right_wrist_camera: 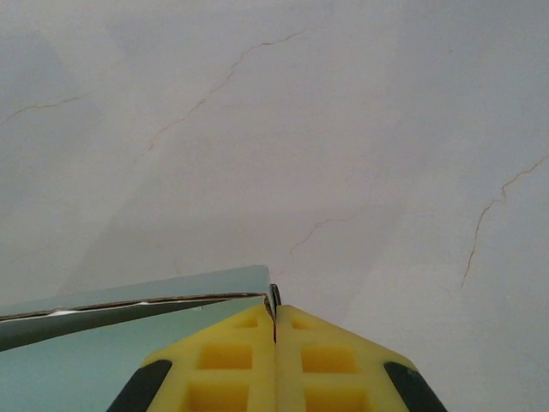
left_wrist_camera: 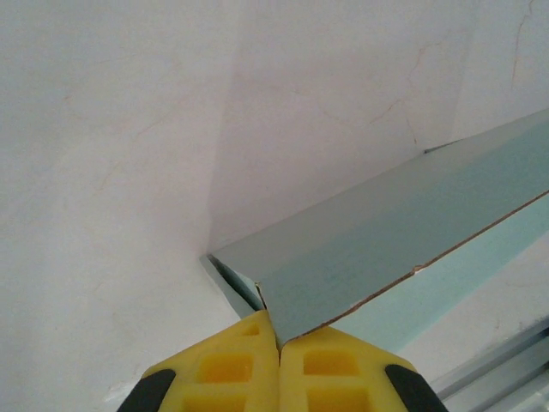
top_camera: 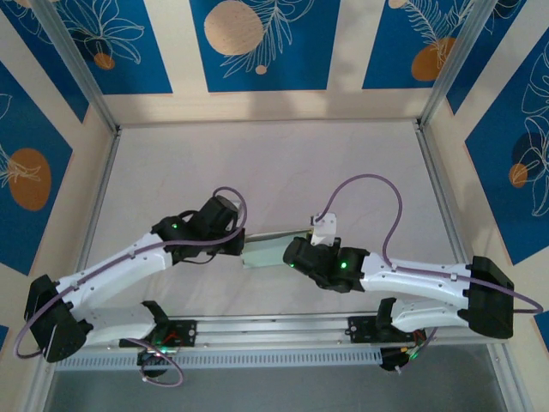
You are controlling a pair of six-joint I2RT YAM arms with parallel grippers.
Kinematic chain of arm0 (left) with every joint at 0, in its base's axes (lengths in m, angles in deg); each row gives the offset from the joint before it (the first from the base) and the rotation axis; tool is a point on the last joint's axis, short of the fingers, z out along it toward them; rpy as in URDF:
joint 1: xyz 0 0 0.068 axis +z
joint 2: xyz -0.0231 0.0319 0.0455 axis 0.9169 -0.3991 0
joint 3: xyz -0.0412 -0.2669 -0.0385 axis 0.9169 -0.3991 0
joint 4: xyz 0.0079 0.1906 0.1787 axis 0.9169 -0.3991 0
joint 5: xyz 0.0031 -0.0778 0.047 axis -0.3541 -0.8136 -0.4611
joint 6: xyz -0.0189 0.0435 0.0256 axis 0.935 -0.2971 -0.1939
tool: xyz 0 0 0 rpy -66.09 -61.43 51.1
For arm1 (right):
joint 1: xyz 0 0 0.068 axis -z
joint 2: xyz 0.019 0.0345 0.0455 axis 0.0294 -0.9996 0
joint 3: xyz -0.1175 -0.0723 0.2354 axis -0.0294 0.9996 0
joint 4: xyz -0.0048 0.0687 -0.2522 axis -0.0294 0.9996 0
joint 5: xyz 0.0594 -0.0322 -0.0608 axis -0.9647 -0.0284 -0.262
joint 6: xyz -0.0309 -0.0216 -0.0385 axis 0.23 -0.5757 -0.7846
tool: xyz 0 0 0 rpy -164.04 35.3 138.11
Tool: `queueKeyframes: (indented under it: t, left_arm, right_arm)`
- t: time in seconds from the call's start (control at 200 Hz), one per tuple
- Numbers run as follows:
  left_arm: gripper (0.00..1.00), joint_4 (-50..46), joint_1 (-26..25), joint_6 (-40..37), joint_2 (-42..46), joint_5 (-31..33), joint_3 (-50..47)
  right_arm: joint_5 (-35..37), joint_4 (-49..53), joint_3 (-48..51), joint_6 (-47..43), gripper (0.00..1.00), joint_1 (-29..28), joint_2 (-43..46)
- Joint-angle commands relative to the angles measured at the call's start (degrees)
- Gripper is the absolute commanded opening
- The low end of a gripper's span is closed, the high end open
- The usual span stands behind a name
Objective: Fold the paper box
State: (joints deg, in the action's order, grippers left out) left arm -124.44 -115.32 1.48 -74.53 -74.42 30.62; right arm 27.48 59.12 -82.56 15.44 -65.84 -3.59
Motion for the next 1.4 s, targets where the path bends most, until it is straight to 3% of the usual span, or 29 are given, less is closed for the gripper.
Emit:
queueKeyframes:
  t: [0.0, 0.34, 0.41, 0.495, 0.66, 0.905, 1.09, 1.231, 1.396]
  left_arm:
    - [0.00, -0.83, -2.24, -0.78, 1.13, 5.92, -1.21]
    - [0.00, 1.41, -5.82, 0.32, 0.85, 11.78, -3.58]
    - [0.00, 0.83, -5.83, -0.03, 0.55, 12.37, -2.95]
    - [0.00, 0.13, -5.83, -0.13, -0.41, 12.46, -2.09]
    - [0.00, -0.30, -6.00, -0.23, -1.48, 12.96, -1.58]
    - [0.00, -1.85, -6.00, -0.77, -3.45, 13.60, 0.57]
    - [0.00, -2.17, -6.08, -0.92, -4.40, 13.61, 1.40]
    - [0.00, -2.10, -6.18, -0.85, -4.35, 13.74, 1.25]
    - [0.00, -2.00, -6.27, -0.85, -4.00, 13.88, 1.00]
  right_arm:
    - [-5.08, 8.12, 2.90, 3.70, 0.00, -0.55, -3.17]
    - [-5.76, 8.61, 2.30, 1.96, 0.00, -0.85, -0.35]
    - [-6.26, 7.62, 2.31, -0.47, 0.06, -0.73, 1.16]
    - [-7.99, 6.21, 2.52, -3.39, 0.24, 0.04, 3.06]
    - [-11.18, 4.41, 3.87, -7.59, 0.42, 1.22, 7.84]
    - [-26.09, -2.48, 8.77, -17.08, 0.65, 7.67, 19.82]
    - [-42.98, -4.51, 12.22, -24.16, 0.74, 15.24, 32.98]
    - [-56.55, -4.98, 13.11, -21.46, 0.72, 25.21, 39.90]
    - [-72.94, -4.55, 10.14, -10.35, 0.58, 38.37, 33.45]
